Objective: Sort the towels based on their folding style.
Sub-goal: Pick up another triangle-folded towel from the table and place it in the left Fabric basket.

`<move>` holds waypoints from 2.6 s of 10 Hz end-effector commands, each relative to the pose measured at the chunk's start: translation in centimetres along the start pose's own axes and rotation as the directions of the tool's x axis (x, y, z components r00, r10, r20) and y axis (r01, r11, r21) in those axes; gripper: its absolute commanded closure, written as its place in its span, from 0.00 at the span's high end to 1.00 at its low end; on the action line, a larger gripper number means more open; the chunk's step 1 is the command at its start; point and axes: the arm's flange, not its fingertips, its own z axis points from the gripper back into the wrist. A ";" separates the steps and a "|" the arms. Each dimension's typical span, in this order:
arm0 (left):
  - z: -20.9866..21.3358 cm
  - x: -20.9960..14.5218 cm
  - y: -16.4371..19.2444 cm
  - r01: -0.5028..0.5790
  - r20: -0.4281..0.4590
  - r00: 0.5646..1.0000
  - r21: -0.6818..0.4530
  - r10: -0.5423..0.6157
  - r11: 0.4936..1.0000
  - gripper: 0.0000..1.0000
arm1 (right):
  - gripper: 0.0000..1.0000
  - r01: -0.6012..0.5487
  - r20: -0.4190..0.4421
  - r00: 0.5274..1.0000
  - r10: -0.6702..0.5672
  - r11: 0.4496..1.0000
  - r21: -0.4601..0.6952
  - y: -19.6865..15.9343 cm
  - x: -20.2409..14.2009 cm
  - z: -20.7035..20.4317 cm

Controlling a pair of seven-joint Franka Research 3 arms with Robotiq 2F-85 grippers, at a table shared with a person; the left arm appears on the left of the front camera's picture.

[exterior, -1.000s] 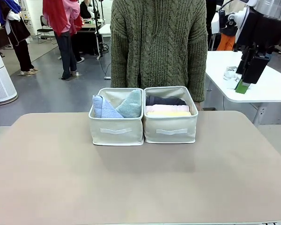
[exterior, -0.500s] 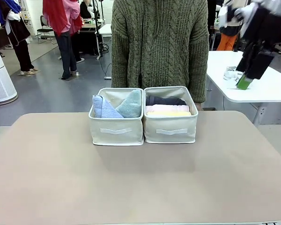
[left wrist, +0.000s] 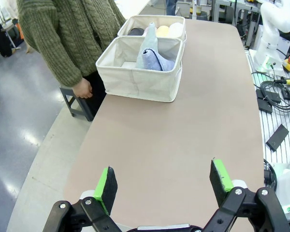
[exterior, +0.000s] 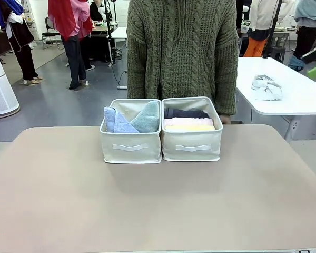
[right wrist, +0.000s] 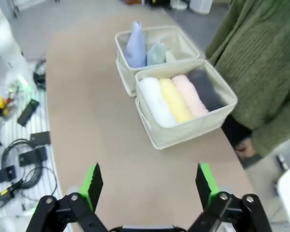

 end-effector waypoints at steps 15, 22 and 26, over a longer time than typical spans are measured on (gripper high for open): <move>0.0 0.1 -0.2 0.009 0.015 1.000 0.002 -0.009 1.000 1.00 | 1.00 0.011 0.364 0.929 -0.061 0.990 0.138 -7.9 -10.3 2.4; 0.0 0.1 -0.2 0.009 0.015 1.000 0.002 -0.009 1.000 1.00 | 1.00 0.007 0.352 0.933 -0.070 0.984 0.176 -7.8 -10.6 2.4; 0.0 0.1 -0.2 0.009 0.015 1.000 0.002 -0.009 1.000 1.00 | 1.00 0.007 0.352 0.933 -0.070 0.984 0.176 -7.8 -10.6 2.4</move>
